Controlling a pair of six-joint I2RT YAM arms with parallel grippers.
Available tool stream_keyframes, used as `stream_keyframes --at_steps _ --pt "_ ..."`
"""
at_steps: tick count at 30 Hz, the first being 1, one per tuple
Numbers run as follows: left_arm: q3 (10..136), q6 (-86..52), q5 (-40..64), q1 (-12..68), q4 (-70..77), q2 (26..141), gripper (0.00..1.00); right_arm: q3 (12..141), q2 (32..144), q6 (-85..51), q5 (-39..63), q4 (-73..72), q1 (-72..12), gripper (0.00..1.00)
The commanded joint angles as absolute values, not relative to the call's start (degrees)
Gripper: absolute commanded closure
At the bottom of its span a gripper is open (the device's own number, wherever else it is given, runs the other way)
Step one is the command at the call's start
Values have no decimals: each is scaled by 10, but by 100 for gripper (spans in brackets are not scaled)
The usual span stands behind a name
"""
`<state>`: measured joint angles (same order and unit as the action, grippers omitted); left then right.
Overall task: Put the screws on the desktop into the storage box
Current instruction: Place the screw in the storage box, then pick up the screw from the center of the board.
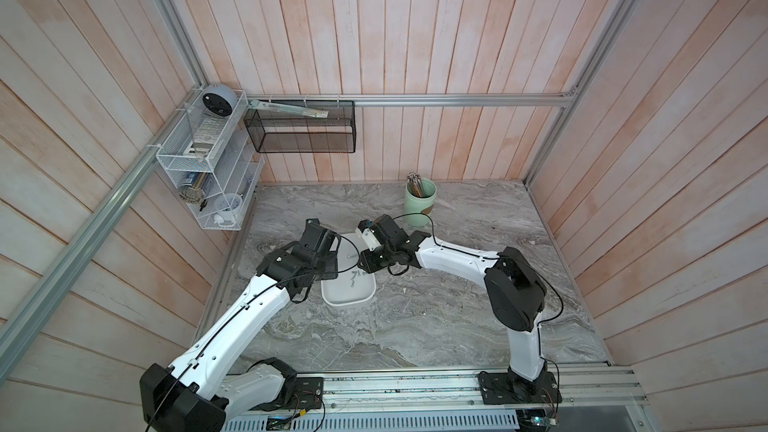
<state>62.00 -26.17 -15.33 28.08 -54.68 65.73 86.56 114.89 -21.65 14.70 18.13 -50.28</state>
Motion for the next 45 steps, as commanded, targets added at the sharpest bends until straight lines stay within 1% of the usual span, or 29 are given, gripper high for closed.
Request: stream_keyframes --at_steps 1,3,7,10,13,17,22,24,25,28,31,33,35,37,38,45 --pt "615 -262 -159 276 -547 657 35 884 1152 -207 131 203 -505 67" --pt "614 -262 -157 275 -546 656 35 885 1147 -201 125 210 -506 65" --pt "613 -262 -154 275 -546 656 35 887 1116 -184 99 225 -504 65" --pt "613 -264 -151 274 -545 656 35 870 1074 -179 56 241 -489 65" --pt "612 -263 -147 274 -543 654 35 819 1014 -198 5 244 -458 64" --pt "610 -261 -134 274 -539 656 35 711 920 -230 -61 228 -390 62" --pt "613 -257 -70 279 -509 662 36 565 811 -254 -55 191 -267 61" --pt "618 -262 -47 298 -485 671 37 522 783 -263 -41 186 -212 61" --pt "625 -262 -45 320 -474 682 37 506 773 -265 -34 184 -180 60" --pt "666 -255 -70 412 -445 742 37 462 753 -265 -12 176 -115 61" --pt "737 -240 -72 492 -416 843 37 436 744 -265 6 169 -65 60" --pt "790 -234 -67 527 -403 916 38 425 743 -271 4 171 -40 61" --pt "848 -231 -56 552 -395 998 40 418 747 -279 11 175 -9 61" --pt "899 -226 -45 561 -391 1066 41 415 749 -279 17 179 10 60" --pt "926 -224 -41 585 -396 1099 41 416 751 -278 17 184 18 61" --pt "1091 -206 -31 598 -427 1268 41 431 767 -268 3 214 27 61"
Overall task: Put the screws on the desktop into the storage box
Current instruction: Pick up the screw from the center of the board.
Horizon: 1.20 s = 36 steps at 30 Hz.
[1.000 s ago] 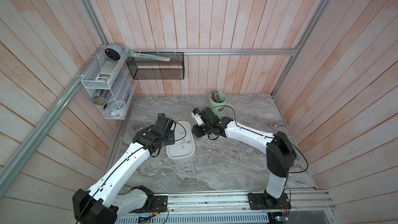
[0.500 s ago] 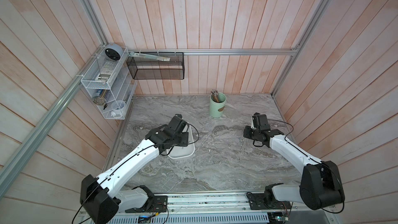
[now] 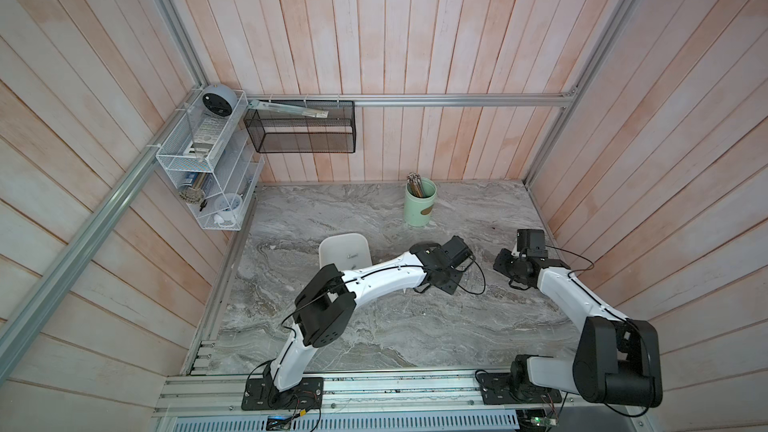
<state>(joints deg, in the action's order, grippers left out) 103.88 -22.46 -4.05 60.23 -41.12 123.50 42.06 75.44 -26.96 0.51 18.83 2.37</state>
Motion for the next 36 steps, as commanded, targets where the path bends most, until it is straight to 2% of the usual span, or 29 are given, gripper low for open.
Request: stream_keyframes --at_steps 1,7,16,23,28,36 --pt "1118 -202 -29 598 -438 1294 41 433 770 -267 5 217 28 61" --pt "1210 -191 -53 603 -470 1390 41 446 798 -252 43 231 32 60" --pt "1270 -191 -60 604 -478 1449 42 453 810 -247 60 231 32 61" --pt "1368 -172 -85 610 -543 1518 50 454 813 -245 65 231 33 61" --pt "1379 -165 -99 612 -557 1533 53 460 817 -243 71 234 33 61" --pt "1380 -162 -88 612 -557 1540 70 465 825 -241 78 236 33 61"
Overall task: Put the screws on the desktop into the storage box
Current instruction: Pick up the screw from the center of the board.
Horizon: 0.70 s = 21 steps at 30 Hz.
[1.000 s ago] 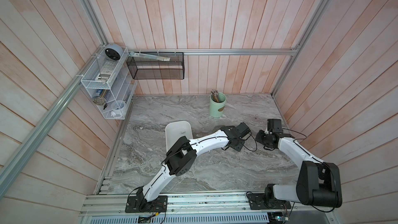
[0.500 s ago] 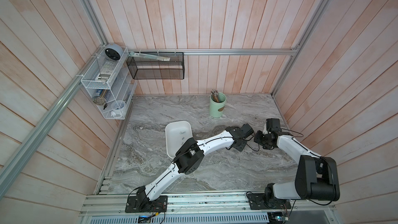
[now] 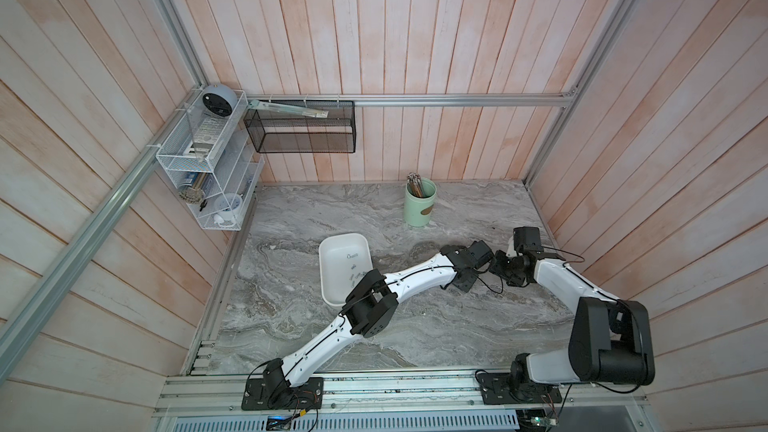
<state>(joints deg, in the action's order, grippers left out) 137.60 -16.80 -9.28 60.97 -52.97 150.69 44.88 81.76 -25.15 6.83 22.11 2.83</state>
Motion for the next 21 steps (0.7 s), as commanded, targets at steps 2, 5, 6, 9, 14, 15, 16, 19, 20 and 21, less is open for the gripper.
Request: stream_keyframes --at_steps 2,5,6,9,14,15,16,19,20,21 --pt "1383 -160 -81 612 -554 1542 75 465 826 -241 80 236 33 61" --pt "1390 -155 -75 612 -554 1548 78 467 828 -239 81 238 33 60" --pt "1394 -155 -74 611 -556 1551 78 466 828 -239 82 238 33 61" --pt "1401 -153 -69 612 -557 1557 78 467 828 -239 82 239 32 60" --pt "1411 -151 -62 612 -560 1567 79 469 834 -239 86 239 33 61" --pt "1413 -152 -62 611 -560 1570 79 469 835 -239 86 237 33 61" --pt "1414 -151 -61 612 -560 1570 81 470 836 -239 87 238 33 61" --pt "1419 -151 -61 611 -560 1575 84 469 837 -239 90 238 33 61" --pt "1420 -152 -61 611 -562 1576 86 469 837 -238 90 239 33 60" --pt "1419 -152 -61 611 -563 1576 87 469 837 -238 90 238 33 60"
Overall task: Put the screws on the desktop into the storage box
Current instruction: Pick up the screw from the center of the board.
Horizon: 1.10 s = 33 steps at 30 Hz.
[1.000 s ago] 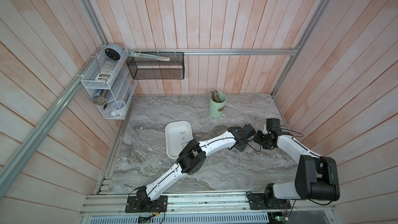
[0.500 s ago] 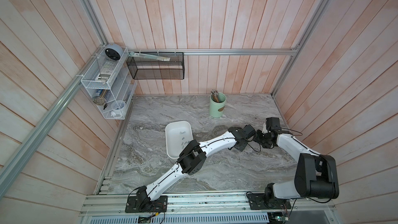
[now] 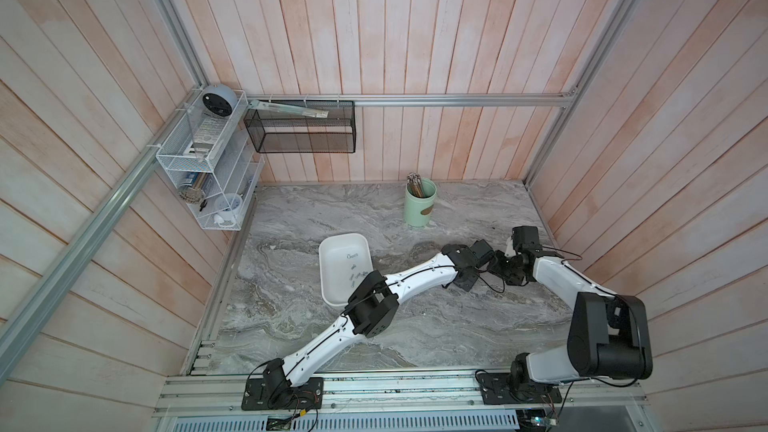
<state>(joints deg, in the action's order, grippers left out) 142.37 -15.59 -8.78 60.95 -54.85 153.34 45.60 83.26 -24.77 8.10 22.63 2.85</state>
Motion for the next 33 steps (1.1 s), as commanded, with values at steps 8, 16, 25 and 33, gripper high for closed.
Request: stream_keyframes --at_steps 8,16,25,33 --pt "1413 -151 -70 611 -566 1571 99 467 838 -238 92 237 33 60" --pt "1377 -154 -71 611 -549 1547 100 464 839 -240 97 232 33 60" --pt "1267 -158 -88 609 -483 1458 100 459 842 -242 106 226 33 61" --pt "1197 -171 -85 602 -438 1388 100 456 840 -239 130 221 33 60"
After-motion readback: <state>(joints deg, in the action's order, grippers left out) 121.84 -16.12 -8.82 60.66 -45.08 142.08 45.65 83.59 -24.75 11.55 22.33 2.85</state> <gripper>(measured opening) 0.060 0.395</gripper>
